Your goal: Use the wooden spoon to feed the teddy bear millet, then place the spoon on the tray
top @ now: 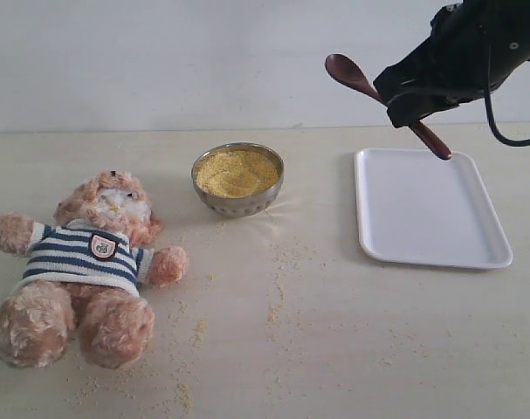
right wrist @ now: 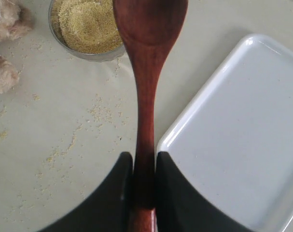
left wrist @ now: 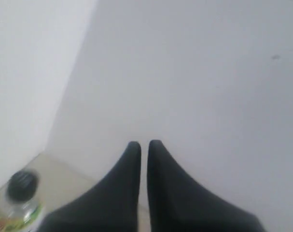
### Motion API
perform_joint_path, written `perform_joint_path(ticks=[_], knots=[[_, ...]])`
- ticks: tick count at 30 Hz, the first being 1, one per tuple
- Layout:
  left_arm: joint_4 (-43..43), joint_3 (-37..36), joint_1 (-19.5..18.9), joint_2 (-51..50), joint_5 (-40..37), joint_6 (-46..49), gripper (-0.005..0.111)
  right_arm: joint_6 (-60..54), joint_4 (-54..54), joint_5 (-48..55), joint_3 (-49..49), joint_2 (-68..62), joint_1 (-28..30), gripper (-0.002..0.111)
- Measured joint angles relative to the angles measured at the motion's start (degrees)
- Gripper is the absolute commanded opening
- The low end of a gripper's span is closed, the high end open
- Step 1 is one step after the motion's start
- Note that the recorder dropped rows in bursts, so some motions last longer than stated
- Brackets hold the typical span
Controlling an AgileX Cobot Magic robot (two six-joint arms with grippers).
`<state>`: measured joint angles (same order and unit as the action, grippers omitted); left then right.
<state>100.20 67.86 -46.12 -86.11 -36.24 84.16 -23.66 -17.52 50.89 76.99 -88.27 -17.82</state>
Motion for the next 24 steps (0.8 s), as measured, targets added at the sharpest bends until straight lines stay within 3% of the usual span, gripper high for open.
perform_joint_path(ticks=[5, 12, 15, 19, 24], knots=[[-0.1, 2.6, 5.5, 4.9, 3.2, 2.2, 0.005, 0.2, 0.0, 0.0, 0.0, 0.0, 0.0, 0.000], [-2.1, -1.5, 19.8, 13.4, 19.6, 3.5, 0.005, 0.3, 0.0, 0.0, 0.0, 0.0, 0.0, 0.000], [-2.2, -4.2, 24.2, 18.1, 24.0, 3.5, 0.005, 0.5, 0.0, 0.0, 0.0, 0.0, 0.0, 0.000], [-2.2, -8.2, 27.0, 25.8, 28.7, 3.6, 0.005, 1.2, 0.0, 0.0, 0.0, 0.0, 0.0, 0.000], [-2.2, -13.6, 27.5, 37.0, 34.4, 3.4, 0.005, 4.8, 0.1, 0.0, 0.0, 0.0, 0.0, 0.000]])
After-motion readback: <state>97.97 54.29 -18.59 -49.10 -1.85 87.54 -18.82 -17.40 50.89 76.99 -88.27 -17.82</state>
